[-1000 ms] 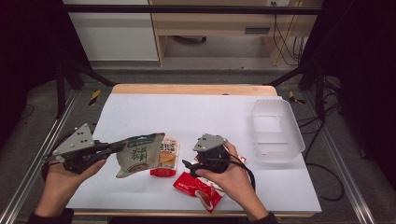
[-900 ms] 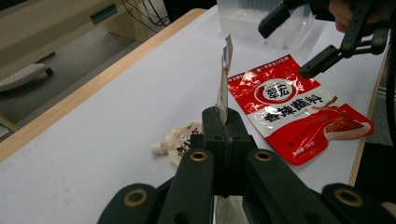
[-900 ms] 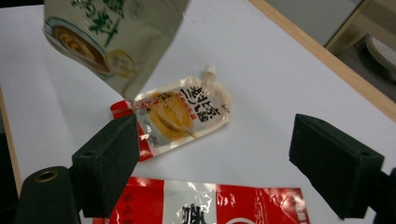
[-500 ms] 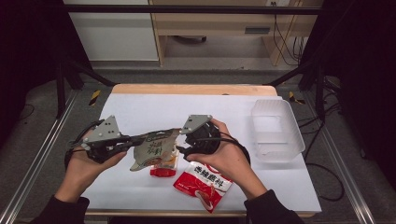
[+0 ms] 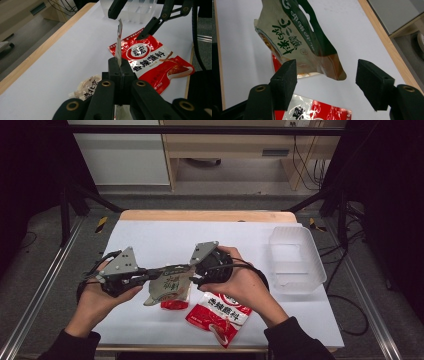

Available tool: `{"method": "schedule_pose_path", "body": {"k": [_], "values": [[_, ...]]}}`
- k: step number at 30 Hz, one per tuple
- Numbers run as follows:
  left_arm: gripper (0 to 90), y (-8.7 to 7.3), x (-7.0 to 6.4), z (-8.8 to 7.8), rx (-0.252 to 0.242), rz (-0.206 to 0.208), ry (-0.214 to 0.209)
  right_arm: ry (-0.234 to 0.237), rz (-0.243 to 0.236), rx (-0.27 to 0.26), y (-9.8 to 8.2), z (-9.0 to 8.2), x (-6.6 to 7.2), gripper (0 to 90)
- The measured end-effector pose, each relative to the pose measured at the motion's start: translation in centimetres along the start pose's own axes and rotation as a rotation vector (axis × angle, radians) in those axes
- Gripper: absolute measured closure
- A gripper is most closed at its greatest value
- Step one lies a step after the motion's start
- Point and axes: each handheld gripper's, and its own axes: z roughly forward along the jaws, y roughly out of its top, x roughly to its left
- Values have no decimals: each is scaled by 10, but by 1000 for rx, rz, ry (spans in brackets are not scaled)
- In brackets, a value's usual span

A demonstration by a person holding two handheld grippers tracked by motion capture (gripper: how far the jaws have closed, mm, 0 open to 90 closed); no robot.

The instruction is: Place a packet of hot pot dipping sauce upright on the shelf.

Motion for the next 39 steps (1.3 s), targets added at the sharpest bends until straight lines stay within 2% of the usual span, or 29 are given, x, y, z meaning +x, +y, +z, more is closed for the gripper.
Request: {"method": "schedule_pose_path", "body": {"k": [5, 11, 13, 16, 17, 23, 27, 33, 34, 39], "values": [[900, 1, -1, 4, 10, 7, -8, 6, -17, 24, 1, 5, 0, 361], [900, 7, 1, 11, 22, 22, -27, 48, -29, 43, 0, 15, -4, 387], [900, 8, 1, 12, 20, 24, -33, 48, -33, 47, 0, 15, -5, 402], [900, 11, 0, 15, 21, 29, -40, 64, -37, 53, 0, 18, -6, 450], [900, 13, -2, 16, 21, 35, -44, 82, -43, 59, 0, 19, -7, 480], [900, 17, -5, 17, 14, 42, -50, 107, -59, 75, -1, 20, -7, 570], [900, 19, -6, 16, 3, 43, -56, 121, -93, 86, -3, 21, -8, 663], [900, 19, -5, 15, 3, 42, -55, 124, -88, 78, -4, 19, -8, 717], [900, 19, -4, 15, -4, 37, -56, 125, -89, 69, -6, 19, -8, 753], [900, 19, -4, 16, -4, 36, -54, 133, -81, 65, -7, 18, -8, 814]]}}
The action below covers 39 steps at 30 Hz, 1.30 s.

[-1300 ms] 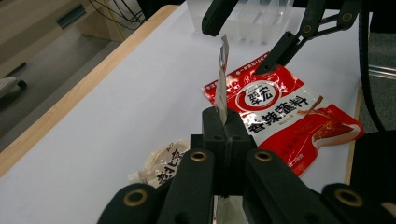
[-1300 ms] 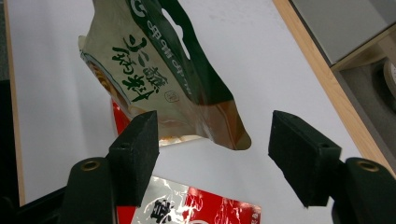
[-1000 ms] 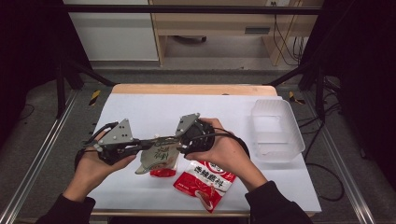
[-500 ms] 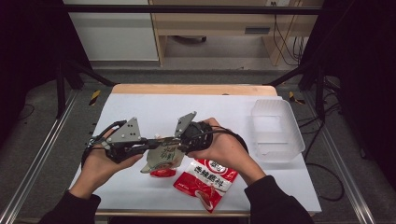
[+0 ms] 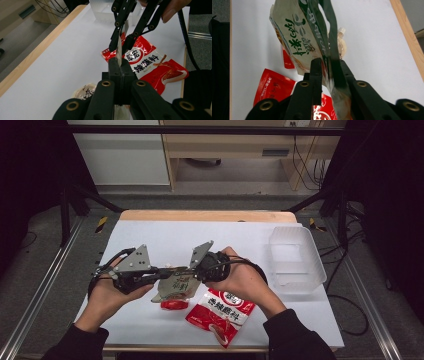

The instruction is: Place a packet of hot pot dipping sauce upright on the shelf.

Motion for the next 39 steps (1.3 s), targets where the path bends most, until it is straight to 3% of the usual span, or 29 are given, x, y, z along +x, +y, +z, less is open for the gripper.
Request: {"method": "schedule_pose_path", "body": {"k": [9, 19, 20, 21, 25, 27, 31, 34, 39], "values": [[900, -1, 2, 0, 1, -6, 3, 10, -1, -7, -1, 2, 2, 893], [893, -3, 5, 4, -10, -40, -18, -28, -3, 8, 0, -1, 1, 900], [868, -3, 6, 5, -17, -48, -20, -38, 1, 12, 0, -3, 0, 900], [717, -3, 6, 7, -23, -58, -17, -58, -6, 23, -1, -6, -3, 900], [611, -6, 6, 10, -45, -69, -6, -82, -3, 37, -3, -15, -10, 900], [448, -9, 5, 11, -61, -82, 31, -116, -5, 49, -7, -28, -18, 900], [315, -15, 6, 12, -81, -122, 71, -146, 8, 65, -13, -43, -27, 900], [263, -21, 5, 14, -72, -126, 89, -159, 18, 74, -18, -51, -31, 900], [200, -43, 2, 19, -47, -143, 113, -190, 37, 135, -33, -68, -43, 900]]}}
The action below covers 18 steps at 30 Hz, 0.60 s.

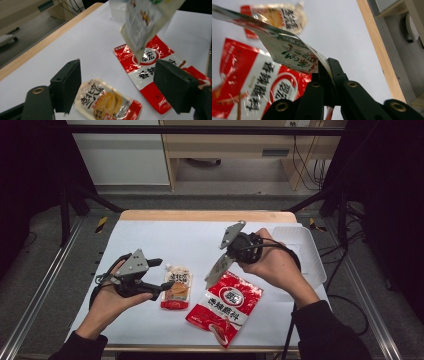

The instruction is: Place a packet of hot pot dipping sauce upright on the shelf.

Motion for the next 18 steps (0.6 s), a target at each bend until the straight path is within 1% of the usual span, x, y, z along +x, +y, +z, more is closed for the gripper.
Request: {"method": "schedule_pose_path", "body": {"k": [1, 2, 3, 4, 5, 7, 9, 10, 11, 14, 16, 17, 18], "values": [[200, -7, 0, 0, 2, -15, 7, -3, 6, 9, -3, -1, -3, 900], [187, -18, 0, 1, 4, -30, 29, -14, 23, 33, -10, -6, -11, 900], [179, -18, 0, 1, 4, -30, 29, -14, 23, 33, -10, -6, -11, 900], [164, -26, 0, 0, 6, -39, 51, -20, 36, 47, -14, -10, -18, 900], [164, -32, 0, 0, 6, -45, 63, -20, 36, 47, -14, -10, -18, 900], [150, -44, -1, -1, 11, -56, 95, -29, 51, 63, -17, -14, -23, 900], [137, -54, -1, -3, 24, -50, 131, -37, 65, 76, -19, -18, -28, 900], [122, -59, -1, -4, 31, -47, 151, -48, 81, 87, -21, -22, -32, 900], [122, -64, -1, -5, 31, -53, 164, -48, 81, 87, -21, -22, -32, 900], [109, -77, -1, -9, 38, -64, 189, -56, 109, 98, -25, -28, -37, 900], [95, -84, 0, -12, 56, -47, 207, -63, 120, 104, -29, -32, -39, 900], [80, -89, 1, -15, 58, -35, 229, -68, 126, 116, -32, -36, -42, 900], [76, -92, 2, -17, 59, -37, 234, -74, 133, 121, -33, -38, -43, 900]]}}
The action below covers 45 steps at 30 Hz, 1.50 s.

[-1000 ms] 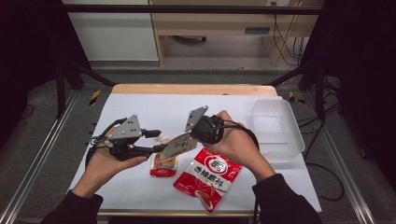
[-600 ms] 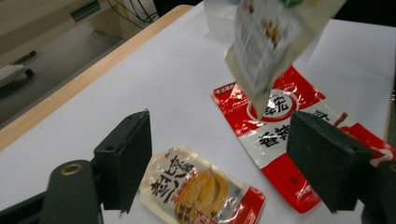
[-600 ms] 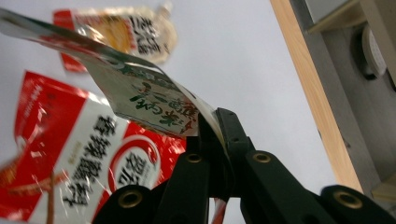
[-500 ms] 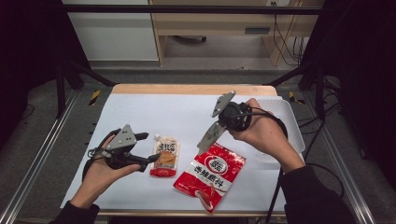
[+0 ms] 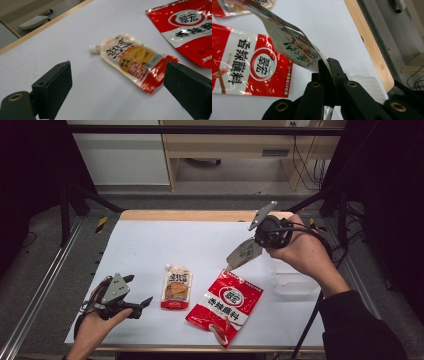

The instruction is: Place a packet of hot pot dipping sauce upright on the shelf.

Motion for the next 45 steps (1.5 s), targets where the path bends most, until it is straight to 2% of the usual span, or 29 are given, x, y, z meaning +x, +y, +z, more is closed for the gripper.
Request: {"method": "schedule_pose_path", "body": {"k": [5, 6, 8, 9, 10, 11, 13, 15, 16, 21, 23, 24, 30, 32, 33, 35, 39, 41, 45], "values": [[67, -10, 7, -8, -15, -17, 38, -14, 15, 18, -10, -10, -10, 900], [67, -15, 9, -10, -19, -41, 52, -20, 23, 25, -13, -12, -13, 900], [67, -23, 13, -15, -24, -61, 72, -22, 30, 31, -17, -14, -15, 900], [65, -29, 15, -17, -22, -67, 87, -33, 45, 35, -25, -17, -19, 900], [64, -29, 15, -17, -22, -67, 87, -33, 45, 35, -25, -17, -19, 900], [64, -36, 17, -19, -17, -71, 106, -38, 51, 37, -29, -18, -21, 900], [63, -44, 20, -22, -6, -99, 127, -54, 88, 39, -45, -25, -26, 900], [62, -45, 21, -22, -6, -97, 130, -58, 101, 40, -49, -27, -27, 900], [62, -45, 22, -22, -3, -95, 145, -65, 116, 47, -58, -30, -30, 900], [62, -46, 21, -18, 19, -84, 143, -75, 150, 62, -78, -37, -35, 900], [61, -46, 20, -17, 31, -66, 143, -79, 159, 76, -85, -38, -37, 900], [61, -46, 21, -16, 31, -43, 150, -84, 161, 81, -89, -39, -37, 900], [61, -47, 20, -17, 41, -55, 154, -97, 207, 99, -107, -42, -38, 900], [61, -47, 21, -17, 32, -43, 155, -96, 208, 106, -112, -43, -37, 900], [61, -47, 20, -17, 42, -53, 151, -97, 208, 109, -114, -43, -36, 900], [61, -47, 21, -16, 42, -36, 154, -89, 204, 118, -118, -42, -35, 900], [61, -47, 20, -16, 50, -48, 151, -78, 212, 134, -124, -41, -33, 900], [61, -47, 21, -15, 47, -34, 151, -69, 217, 152, -128, -39, -30, 900], [61, -46, 19, -15, 46, -30, 151, -59, 216, 168, -130, -37, -28, 900]]}}
